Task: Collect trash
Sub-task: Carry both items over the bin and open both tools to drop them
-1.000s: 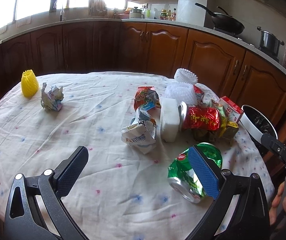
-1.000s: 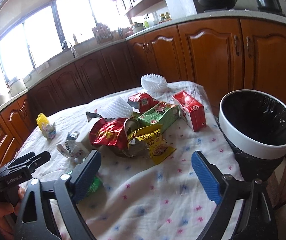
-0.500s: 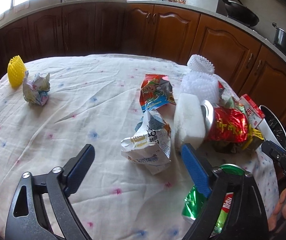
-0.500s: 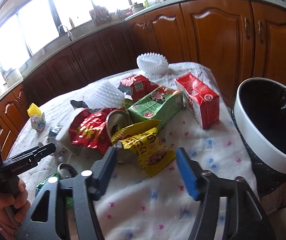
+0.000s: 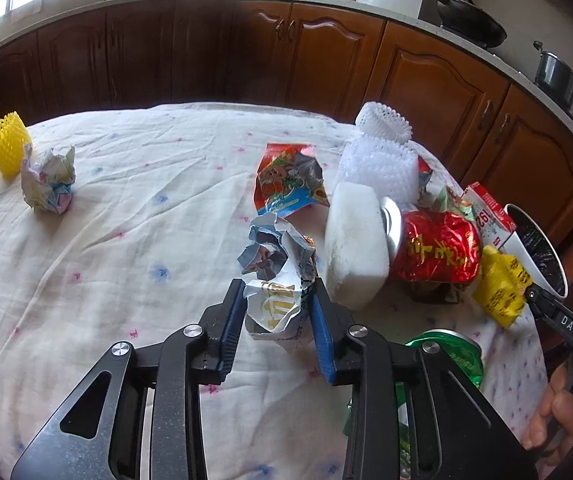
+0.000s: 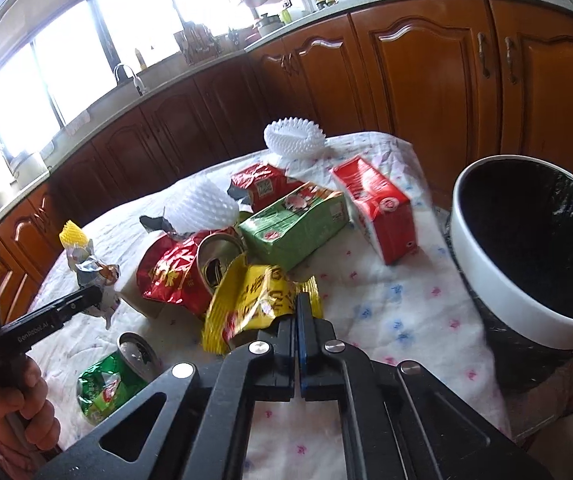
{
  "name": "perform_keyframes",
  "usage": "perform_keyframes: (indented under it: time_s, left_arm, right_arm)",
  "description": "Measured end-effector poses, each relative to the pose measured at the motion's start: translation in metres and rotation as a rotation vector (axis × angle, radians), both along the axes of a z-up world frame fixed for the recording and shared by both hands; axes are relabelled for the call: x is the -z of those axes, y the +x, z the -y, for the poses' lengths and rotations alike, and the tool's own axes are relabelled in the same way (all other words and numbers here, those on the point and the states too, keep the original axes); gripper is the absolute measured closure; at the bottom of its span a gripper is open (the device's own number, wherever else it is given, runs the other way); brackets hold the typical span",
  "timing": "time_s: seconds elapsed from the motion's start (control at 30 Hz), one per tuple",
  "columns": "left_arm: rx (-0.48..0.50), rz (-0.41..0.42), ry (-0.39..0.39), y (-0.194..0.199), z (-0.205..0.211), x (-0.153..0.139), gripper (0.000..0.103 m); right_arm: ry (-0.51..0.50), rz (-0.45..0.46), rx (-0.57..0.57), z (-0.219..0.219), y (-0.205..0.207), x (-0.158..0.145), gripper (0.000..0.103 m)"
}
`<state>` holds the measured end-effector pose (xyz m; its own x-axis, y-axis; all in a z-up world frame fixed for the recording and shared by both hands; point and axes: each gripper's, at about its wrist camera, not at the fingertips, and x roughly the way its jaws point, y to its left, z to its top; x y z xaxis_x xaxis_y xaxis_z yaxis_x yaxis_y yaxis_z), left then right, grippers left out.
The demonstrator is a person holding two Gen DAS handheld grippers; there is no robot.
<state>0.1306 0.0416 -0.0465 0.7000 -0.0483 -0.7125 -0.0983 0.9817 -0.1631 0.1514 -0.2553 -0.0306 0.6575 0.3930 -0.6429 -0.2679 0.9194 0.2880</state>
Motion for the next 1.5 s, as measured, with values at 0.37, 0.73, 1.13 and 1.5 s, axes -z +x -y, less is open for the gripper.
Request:
perform_keyframes:
  time_s: [0.37, 0.73, 1.13, 1.5]
  left_arm:
    - [0.074, 0.102, -0.018, -0.009, 0.029, -0.049, 0.074]
    - [0.258, 0.106, -0.052, 0.003, 0.117, -0.068, 0.074]
    - [0.423, 0.074, -0.054, 0.026, 0.203, -0.07, 0.074]
    - [0.536, 0.04, -0.025, 0.067, 0.28, -0.07, 0.073]
  right_arm:
    - [0.032, 0.038, 0.072, 0.044, -0.015, -0.018, 0.102]
    - [0.02, 0.055, 0.193, 0.107, -0.018, -0.029, 0.102]
    - [0.005, 0.043, 0.287, 0.162, -0.004, -0.028, 0.102]
    - [-0.032, -0.001, 0.314, 0.2, 0.027, -0.023, 0.099]
